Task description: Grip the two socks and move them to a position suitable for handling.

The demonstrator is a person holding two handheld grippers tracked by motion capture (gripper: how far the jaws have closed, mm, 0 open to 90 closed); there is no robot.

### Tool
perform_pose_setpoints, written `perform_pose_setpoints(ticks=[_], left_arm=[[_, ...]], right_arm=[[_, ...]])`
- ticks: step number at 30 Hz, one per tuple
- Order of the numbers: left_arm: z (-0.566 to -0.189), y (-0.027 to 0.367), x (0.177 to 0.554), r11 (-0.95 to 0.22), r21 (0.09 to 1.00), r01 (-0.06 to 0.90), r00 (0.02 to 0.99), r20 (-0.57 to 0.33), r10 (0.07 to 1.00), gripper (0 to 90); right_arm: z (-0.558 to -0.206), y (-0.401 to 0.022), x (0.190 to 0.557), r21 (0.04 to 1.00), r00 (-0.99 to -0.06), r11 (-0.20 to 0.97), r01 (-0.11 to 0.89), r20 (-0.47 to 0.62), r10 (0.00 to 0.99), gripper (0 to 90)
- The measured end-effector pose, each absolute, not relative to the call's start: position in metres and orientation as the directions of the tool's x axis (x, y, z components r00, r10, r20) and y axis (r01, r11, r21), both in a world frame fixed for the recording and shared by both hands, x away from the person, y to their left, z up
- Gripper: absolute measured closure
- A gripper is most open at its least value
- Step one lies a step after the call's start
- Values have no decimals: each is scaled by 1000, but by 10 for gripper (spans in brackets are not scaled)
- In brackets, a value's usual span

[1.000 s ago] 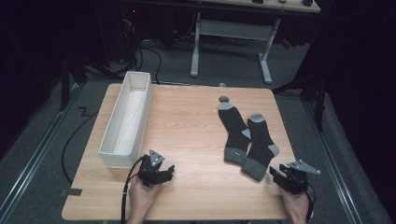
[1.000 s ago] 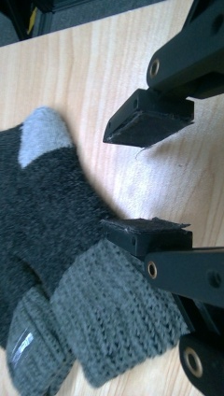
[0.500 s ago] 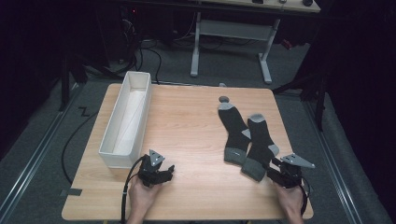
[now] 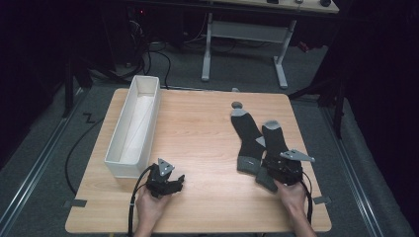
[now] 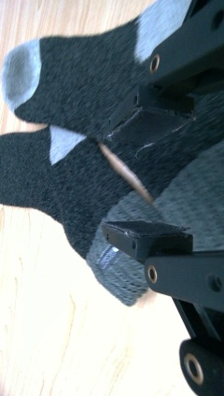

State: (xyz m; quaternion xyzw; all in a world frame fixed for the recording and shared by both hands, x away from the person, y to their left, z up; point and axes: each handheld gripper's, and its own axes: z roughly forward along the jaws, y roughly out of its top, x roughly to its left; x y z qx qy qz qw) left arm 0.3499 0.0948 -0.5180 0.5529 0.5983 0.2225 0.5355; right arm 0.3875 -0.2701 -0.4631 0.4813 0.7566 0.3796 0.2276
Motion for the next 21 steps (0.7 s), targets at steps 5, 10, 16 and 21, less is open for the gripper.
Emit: perform_pose_setpoints(ticks=[5,10,16,21], left_arm=[[-518,95,350,289,859,423,186,-395,900,299],[-518,95,350,289,859,423,186,-395,900,298],[-518,95,350,288,859,424,188,-394,900,298],[-518,95,350,286,859,424,188,-393,900,298]], right_arm=[[-463,-256,399,780,-445,264,568,21,895,473],[-464,-242,412,760,-457,291,582,10,889,446],[-467,-234,423,736,-466,311,601,7,885,432],[-469,-225,433,710,-487,340,617,4,874,430]])
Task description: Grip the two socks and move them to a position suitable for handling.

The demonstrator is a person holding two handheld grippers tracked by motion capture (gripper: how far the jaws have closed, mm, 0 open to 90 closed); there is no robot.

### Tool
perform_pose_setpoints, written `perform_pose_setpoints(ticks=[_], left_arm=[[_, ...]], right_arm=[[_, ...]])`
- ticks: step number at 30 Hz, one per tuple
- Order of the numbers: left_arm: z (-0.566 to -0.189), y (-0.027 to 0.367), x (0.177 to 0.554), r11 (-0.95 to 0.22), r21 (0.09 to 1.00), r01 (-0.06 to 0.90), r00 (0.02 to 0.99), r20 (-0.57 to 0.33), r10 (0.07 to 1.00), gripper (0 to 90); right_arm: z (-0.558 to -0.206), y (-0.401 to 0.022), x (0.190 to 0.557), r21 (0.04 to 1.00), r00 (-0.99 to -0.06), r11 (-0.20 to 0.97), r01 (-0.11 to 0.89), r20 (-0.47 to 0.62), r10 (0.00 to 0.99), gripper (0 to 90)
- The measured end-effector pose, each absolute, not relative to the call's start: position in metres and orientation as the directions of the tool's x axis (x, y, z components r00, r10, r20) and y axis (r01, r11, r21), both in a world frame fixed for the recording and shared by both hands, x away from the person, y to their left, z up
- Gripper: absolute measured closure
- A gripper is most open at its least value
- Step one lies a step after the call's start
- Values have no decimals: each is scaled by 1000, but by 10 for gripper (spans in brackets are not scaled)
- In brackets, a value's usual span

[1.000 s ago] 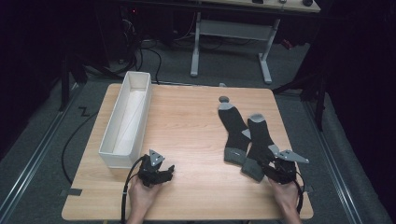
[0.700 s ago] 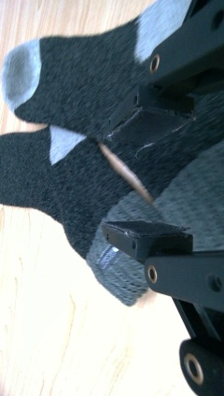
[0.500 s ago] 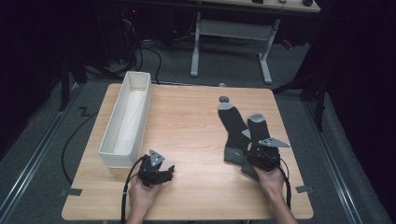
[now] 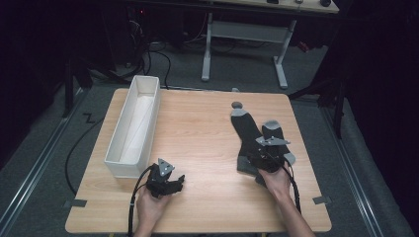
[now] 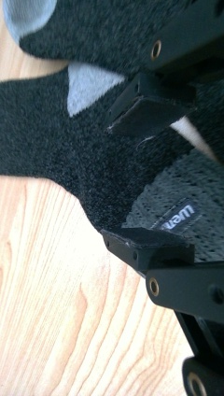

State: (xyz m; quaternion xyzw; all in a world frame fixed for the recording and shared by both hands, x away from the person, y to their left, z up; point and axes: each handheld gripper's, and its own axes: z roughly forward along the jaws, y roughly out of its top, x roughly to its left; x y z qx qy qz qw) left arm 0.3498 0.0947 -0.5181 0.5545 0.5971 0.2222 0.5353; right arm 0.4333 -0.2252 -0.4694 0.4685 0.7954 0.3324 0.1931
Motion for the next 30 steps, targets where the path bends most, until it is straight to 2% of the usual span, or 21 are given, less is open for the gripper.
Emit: perform_pose_setpoints(ticks=[16,18,20,22,23,24,30], left_arm=[[-518,95,350,287,859,424,188,-394,900,299],[-518,95,350,287,859,424,188,-393,900,298],[-518,95,350,287,859,424,188,-394,900,298],[-518,95,350,287,859,424,188,-394,900,298],[-518,95,350,287,859,424,188,-394,900,298],[-518,95,350,287,859,424,188,-394,900,298],[-518,95,350,287,859,424,189,-394,900,298]], right_arm=[[-480,-210,450,617,-500,384,687,17,866,500],[-482,-209,452,608,-502,389,692,17,865,535],[-482,-208,453,597,-498,387,703,24,867,611],[-482,-208,453,594,-500,390,703,24,866,640],[-482,-208,453,590,-509,399,702,25,860,709],[-482,-208,453,589,-512,401,701,25,858,739],[-480,-210,454,599,-520,399,695,36,853,839]])
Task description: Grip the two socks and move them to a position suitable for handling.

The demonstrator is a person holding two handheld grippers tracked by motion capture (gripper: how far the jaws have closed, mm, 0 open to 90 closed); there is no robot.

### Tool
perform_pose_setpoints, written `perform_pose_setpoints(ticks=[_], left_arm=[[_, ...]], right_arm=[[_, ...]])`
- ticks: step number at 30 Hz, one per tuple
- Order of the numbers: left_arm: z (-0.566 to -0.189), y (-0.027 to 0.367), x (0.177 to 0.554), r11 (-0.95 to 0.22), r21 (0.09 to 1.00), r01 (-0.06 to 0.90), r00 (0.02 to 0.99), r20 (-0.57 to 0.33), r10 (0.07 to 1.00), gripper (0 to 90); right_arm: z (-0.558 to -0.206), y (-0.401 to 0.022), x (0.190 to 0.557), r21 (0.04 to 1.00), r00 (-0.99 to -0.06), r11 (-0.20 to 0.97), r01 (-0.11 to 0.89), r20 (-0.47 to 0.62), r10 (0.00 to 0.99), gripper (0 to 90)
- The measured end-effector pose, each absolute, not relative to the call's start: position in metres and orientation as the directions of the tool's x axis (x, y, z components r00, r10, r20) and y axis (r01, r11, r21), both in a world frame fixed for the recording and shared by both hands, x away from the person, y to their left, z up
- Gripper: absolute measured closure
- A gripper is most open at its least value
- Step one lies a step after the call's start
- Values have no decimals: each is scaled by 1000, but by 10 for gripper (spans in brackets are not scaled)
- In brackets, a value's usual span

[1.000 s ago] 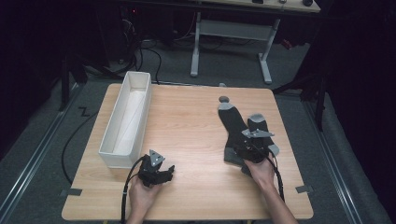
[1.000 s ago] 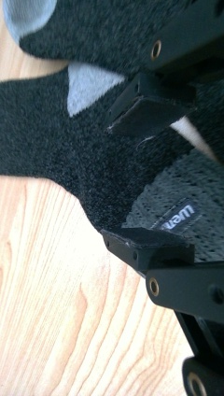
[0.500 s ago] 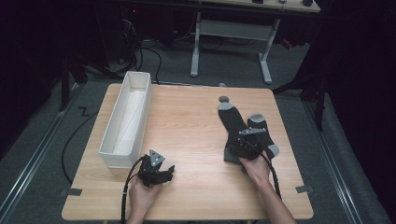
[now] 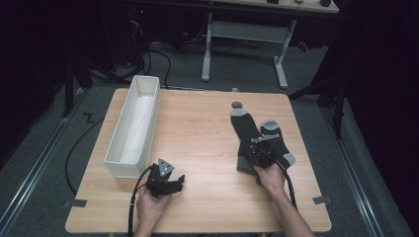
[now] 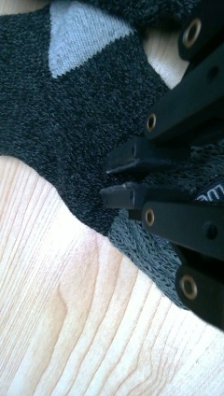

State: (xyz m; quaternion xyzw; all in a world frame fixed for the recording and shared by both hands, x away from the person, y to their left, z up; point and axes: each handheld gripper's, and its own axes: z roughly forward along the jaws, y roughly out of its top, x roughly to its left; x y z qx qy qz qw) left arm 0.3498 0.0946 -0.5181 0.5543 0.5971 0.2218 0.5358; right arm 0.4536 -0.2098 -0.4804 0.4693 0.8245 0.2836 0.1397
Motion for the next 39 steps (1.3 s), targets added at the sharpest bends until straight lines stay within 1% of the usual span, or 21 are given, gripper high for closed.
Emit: perform_pose_setpoints(ticks=[6,8,19,31,39], left_arm=[[-518,95,350,287,859,424,189,-394,899,297],[-518,95,350,287,859,424,189,-394,899,297],[-518,94,350,288,858,425,189,-395,899,297],[-518,95,350,287,858,425,189,-394,899,297],[-518,94,350,287,859,425,187,-393,900,298]], right_arm=[[-470,-209,447,650,-544,401,646,23,839,852],[-462,-210,442,677,-553,397,620,17,833,854],[-443,-209,424,738,-584,381,558,22,811,857],[-433,-191,395,753,-637,411,514,15,770,857],[-450,-180,380,734,-651,431,526,21,759,855]])
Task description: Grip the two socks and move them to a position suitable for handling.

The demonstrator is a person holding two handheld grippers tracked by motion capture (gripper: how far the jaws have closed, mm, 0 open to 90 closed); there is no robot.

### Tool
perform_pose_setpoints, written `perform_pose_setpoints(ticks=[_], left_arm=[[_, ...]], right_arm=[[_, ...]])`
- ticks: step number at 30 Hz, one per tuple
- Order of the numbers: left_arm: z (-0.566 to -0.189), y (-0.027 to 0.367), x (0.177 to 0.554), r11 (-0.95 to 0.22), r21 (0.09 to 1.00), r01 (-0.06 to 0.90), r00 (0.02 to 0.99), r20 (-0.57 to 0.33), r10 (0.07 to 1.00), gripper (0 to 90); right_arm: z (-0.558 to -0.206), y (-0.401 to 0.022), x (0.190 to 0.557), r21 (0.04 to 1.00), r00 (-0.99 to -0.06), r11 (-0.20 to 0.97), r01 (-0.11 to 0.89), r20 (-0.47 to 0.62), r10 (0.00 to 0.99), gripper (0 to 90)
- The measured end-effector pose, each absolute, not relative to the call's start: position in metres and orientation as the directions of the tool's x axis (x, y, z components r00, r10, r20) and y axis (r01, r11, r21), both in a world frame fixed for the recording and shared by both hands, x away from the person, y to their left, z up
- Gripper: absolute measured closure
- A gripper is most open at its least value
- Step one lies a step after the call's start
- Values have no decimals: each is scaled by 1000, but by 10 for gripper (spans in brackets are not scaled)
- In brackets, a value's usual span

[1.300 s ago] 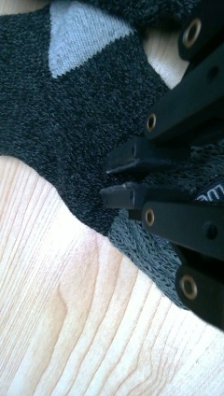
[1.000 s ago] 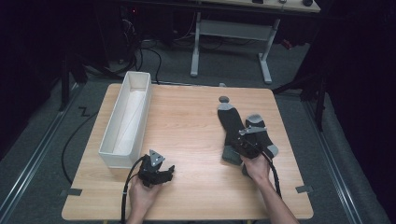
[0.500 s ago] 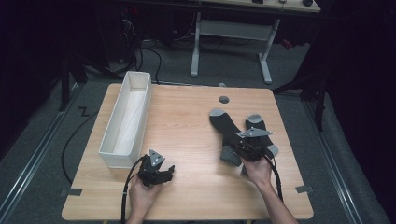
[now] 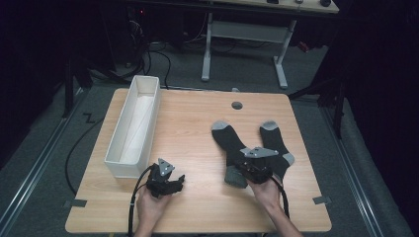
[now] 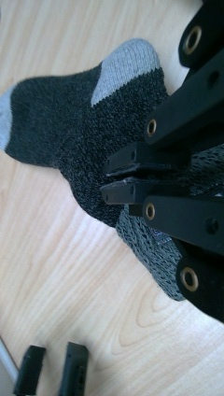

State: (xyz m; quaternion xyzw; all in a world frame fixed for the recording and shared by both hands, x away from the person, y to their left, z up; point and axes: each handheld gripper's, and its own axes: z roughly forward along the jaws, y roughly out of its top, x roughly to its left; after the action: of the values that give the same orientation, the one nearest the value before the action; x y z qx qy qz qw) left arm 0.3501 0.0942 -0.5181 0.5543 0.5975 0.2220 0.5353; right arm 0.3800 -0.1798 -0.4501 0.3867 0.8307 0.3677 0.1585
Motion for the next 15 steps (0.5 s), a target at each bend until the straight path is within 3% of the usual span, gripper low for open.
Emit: perform_pose_setpoints(ticks=[15], left_arm=[[-518,94,350,286,859,426,189,-393,900,298]], right_arm=[[-464,-148,365,712,-703,483,510,21,711,843]])
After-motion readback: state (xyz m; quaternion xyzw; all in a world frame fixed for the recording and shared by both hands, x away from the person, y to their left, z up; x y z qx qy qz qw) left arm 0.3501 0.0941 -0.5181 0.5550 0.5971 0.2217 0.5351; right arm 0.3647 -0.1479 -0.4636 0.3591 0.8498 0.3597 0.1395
